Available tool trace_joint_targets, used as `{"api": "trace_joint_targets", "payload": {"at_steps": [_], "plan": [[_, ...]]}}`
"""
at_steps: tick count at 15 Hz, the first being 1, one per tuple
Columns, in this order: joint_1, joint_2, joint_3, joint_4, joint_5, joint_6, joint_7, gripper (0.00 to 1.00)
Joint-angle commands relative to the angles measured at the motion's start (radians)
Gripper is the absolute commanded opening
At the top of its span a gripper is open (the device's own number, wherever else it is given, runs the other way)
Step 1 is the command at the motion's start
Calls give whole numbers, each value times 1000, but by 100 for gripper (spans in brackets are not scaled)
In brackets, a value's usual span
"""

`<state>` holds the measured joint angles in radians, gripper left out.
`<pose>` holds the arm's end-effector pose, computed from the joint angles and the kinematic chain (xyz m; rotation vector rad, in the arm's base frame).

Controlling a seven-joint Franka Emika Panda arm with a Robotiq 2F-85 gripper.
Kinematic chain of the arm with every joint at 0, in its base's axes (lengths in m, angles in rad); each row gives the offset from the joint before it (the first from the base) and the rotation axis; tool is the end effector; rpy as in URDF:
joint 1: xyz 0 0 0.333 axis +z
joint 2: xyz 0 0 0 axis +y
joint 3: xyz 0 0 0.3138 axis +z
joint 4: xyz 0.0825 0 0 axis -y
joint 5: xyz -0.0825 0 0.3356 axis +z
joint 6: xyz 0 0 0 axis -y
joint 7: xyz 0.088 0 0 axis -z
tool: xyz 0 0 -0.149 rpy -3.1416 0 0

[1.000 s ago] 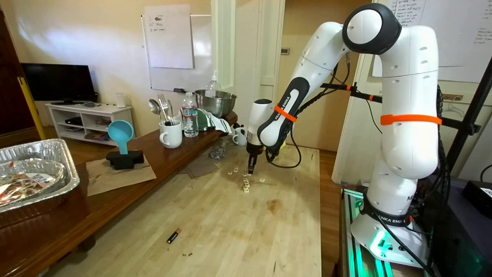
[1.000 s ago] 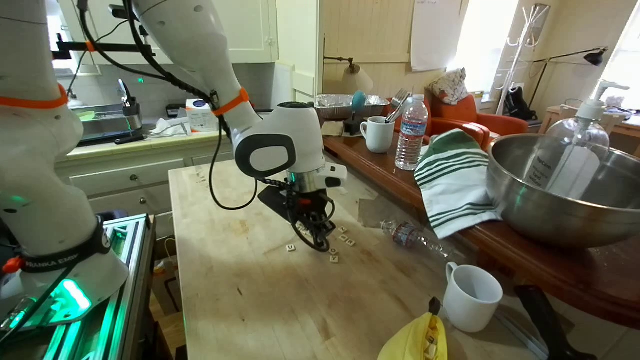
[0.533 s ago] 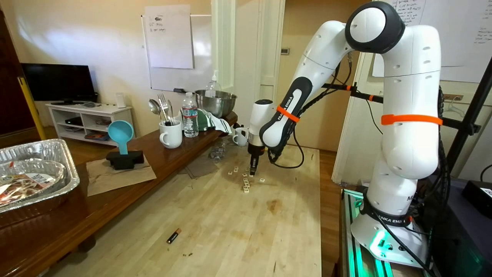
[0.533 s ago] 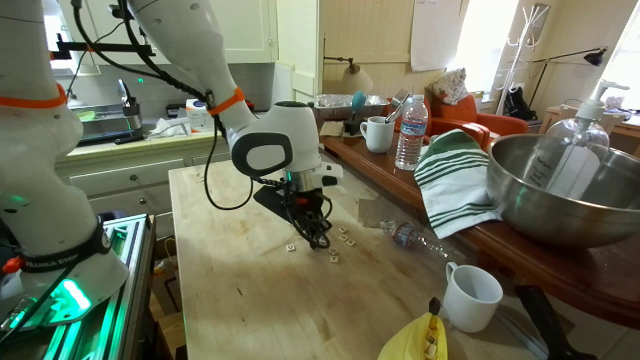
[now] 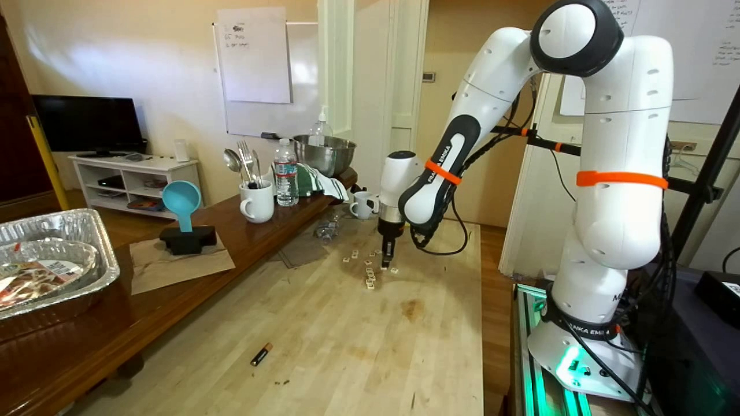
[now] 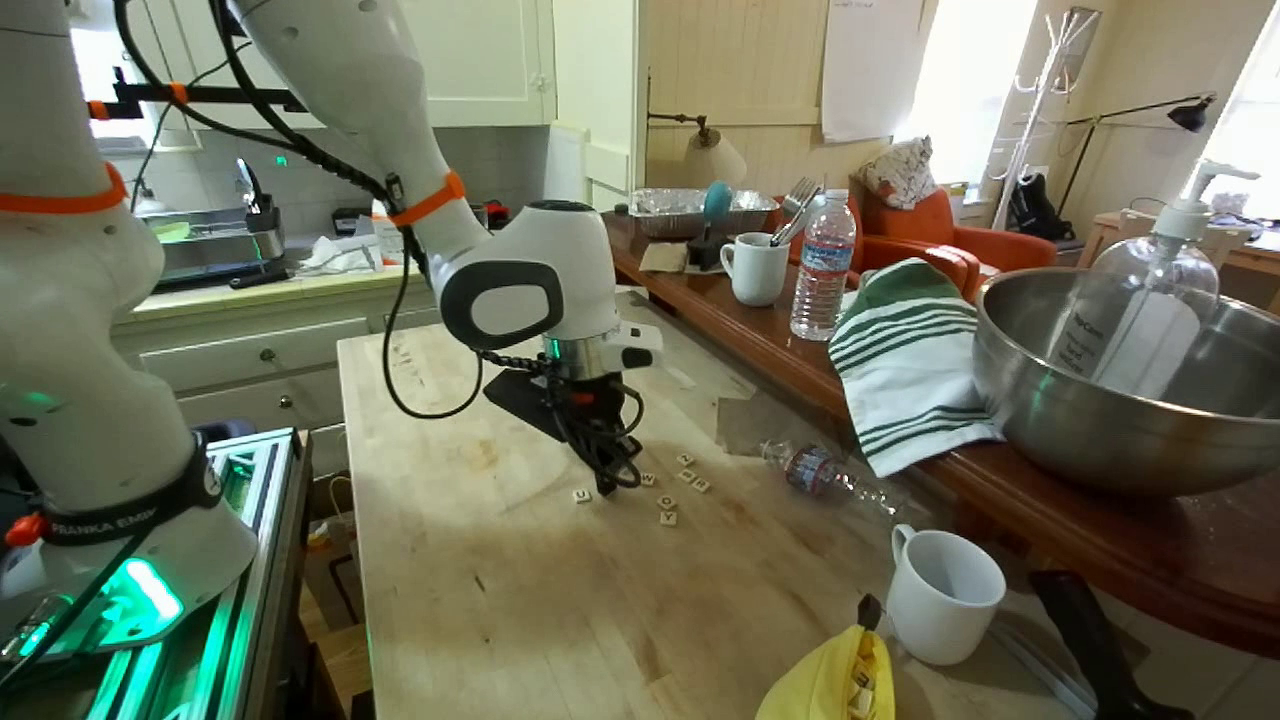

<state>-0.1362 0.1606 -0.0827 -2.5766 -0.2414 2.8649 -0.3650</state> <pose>0.4361 -0.0873 0.2165 2.9593 0.5632 0.1413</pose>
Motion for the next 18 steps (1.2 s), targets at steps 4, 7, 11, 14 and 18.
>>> {"api": "trace_joint_targets", "payload": {"at_steps": [4,7,11,14,18], "plan": [[18,21,31,-62,9,-36,-48,0],[31,20,32,-64,-4,-43,-31,0],[48,14,42,-70,-4,-68,-32,0],[64,7,49,-76,-10,-93,-23,0],[88,-2,58,-84,-20,-112,4,0]]}}
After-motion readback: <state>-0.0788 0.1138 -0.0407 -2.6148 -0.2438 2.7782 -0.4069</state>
